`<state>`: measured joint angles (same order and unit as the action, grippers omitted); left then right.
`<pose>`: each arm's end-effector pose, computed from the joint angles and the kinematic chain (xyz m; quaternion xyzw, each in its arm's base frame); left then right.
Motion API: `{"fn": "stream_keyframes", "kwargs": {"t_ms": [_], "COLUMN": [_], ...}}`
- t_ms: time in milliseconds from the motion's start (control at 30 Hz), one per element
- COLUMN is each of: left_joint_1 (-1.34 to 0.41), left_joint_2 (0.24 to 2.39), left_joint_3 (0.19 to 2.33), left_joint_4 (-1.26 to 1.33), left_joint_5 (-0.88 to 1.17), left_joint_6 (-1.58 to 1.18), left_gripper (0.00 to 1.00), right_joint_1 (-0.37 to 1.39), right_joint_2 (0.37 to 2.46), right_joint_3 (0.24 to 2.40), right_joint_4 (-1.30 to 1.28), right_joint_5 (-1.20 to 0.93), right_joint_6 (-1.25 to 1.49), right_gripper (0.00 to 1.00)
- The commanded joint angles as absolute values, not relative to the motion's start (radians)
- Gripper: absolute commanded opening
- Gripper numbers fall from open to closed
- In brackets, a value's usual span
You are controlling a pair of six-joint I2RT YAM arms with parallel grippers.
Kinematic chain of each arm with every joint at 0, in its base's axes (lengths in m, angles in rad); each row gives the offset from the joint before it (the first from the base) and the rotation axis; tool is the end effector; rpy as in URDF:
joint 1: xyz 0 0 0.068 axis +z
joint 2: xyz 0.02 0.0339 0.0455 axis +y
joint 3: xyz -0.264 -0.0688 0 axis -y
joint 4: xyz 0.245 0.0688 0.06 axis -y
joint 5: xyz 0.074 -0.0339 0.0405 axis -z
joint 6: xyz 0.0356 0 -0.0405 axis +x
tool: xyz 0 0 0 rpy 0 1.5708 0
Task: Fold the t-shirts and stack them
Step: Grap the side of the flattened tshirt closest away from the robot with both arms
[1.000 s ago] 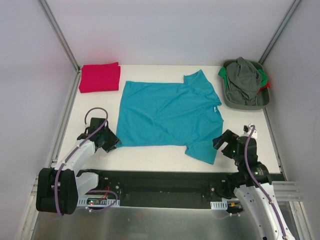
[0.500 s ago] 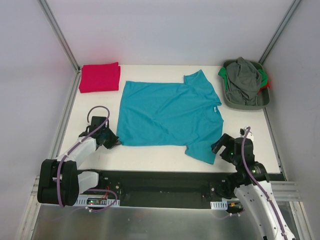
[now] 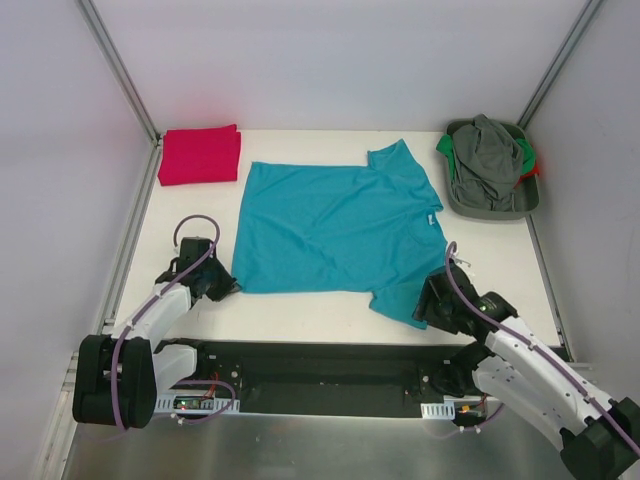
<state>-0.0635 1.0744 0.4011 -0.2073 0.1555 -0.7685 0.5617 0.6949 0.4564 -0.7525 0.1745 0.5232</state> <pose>0.1920 -0.0177 0.1556 -0.2992 0.8896 -0.2032 0.2790 0.1126 0.0636 0.1917 0.0065 0.9549 0.0755 0.2870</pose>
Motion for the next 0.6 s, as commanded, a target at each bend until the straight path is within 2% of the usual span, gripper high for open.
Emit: {"fn": "stream_keyframes", "kwargs": {"t_ms": [0,67,367,567], "left_joint_1": [-0.058,-0.058,-0.058,-0.058], "left_joint_2": [1.036,1.022,0.999,1.005], "left_joint_3": [0.373,0.367,0.362,0.357], "left_joint_4": [-0.216,-0.212,-0.207,-0.206], "left_joint_5": [0.163,0.166,0.179,0.178], "left_joint_6": [-0.736,-0.736,-0.73,-0.735], "left_gripper": [0.0,0.0,0.0,0.0], "right_joint_1": [0.597,0.6,0.612,0.647], "right_joint_2": [0.727,0.742,0.856,0.85], "right_joint_3": [0.486,0.474,0.466,0.431], "right_joint_4": [-0.801,-0.779,-0.722,-0.726], "right_joint_5": [0.262,0.253,0.226,0.21], "right_joint_6": [0.656,0.663,0.689,0.735], "right_gripper": [0.54,0.48,0.45,0.43]}}
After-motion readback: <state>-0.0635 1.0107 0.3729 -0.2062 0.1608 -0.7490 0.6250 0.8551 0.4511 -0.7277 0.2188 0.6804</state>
